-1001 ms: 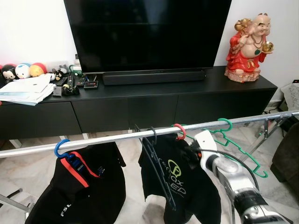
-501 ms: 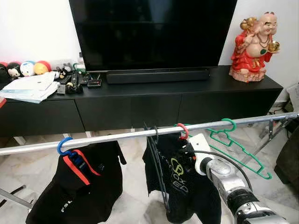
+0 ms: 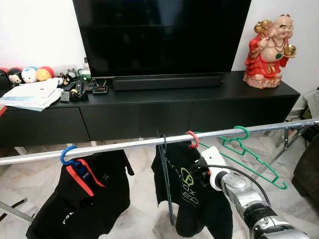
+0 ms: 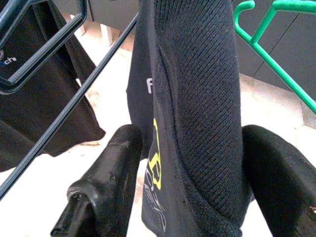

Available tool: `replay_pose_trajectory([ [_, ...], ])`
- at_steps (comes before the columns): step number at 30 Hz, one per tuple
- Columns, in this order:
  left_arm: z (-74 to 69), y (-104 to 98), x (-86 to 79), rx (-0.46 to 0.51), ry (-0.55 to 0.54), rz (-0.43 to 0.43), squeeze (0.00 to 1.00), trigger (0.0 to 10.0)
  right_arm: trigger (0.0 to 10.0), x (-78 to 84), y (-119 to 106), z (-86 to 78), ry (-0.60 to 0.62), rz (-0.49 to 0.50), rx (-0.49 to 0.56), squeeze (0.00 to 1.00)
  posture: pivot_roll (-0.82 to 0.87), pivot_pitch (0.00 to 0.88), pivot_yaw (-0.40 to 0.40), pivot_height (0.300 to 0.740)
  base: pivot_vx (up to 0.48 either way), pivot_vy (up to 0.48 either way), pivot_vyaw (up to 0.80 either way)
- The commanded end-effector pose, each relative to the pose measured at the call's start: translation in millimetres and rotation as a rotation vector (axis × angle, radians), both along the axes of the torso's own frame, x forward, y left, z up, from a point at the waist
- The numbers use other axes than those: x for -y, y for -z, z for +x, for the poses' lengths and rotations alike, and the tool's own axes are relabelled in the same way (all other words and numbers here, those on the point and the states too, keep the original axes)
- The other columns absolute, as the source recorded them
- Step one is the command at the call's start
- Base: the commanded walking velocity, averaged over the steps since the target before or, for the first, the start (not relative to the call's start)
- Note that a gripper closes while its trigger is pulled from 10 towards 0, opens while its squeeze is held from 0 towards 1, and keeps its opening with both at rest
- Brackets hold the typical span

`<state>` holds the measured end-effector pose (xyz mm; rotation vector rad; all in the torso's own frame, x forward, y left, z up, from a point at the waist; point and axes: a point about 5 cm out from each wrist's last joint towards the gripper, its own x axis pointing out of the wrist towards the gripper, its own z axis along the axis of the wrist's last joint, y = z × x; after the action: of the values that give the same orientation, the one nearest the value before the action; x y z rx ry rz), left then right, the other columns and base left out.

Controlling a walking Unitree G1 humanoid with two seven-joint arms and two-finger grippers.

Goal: Hang hanger

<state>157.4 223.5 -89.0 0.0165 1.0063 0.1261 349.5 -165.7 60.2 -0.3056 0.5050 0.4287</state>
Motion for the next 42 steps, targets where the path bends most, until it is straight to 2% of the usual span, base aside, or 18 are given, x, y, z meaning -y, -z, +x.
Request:
replay_pose_trajectory([
  [1,-4.7,2,0.0,-0.029,0.013,-0.001,0.0,10.0,0.0,-2.8,-5,3.8,0.001,0.002,0.016,0.0,0.04,0.0,0.02,0.74,0.0,0.0,0.0],
  [8,-5.4,3,1.4,-0.031,0.014,-0.005,0.0,10.0,0.0,-3.9,-5,4.3,0.021,0.029,0.025,0.0,0.03,0.0,0.014,0.74,0.0,0.0,0.0],
  [16,-6.0,3,3.5,-0.033,0.019,-0.011,0.0,10.0,0.0,-5.2,-6,4.9,0.104,0.105,0.046,0.0,0.03,0.0,0.009,0.74,0.0,0.0,0.0],
  [33,-7.4,4,3.1,-0.041,0.029,-0.012,0.0,10.0,0.0,-15.1,0,1.2,0.076,0.154,0.011,0.0,0.03,0.0,0.01,0.74,0.0,0.0,0.0],
  [39,-7.8,4,3.8,-0.041,0.027,-0.014,0.0,10.0,0.0,-12.7,-1,2.0,0.124,0.16,0.019,0.0,0.03,0.0,0.005,0.74,0.0,0.0,0.0],
  [42,-8.1,4,4.2,-0.04,0.027,-0.014,0.0,10.0,0.0,-11.0,1,0.9,0.191,0.215,0.026,0.0,0.03,0.0,0.001,0.74,0.0,0.0,0.0],
])
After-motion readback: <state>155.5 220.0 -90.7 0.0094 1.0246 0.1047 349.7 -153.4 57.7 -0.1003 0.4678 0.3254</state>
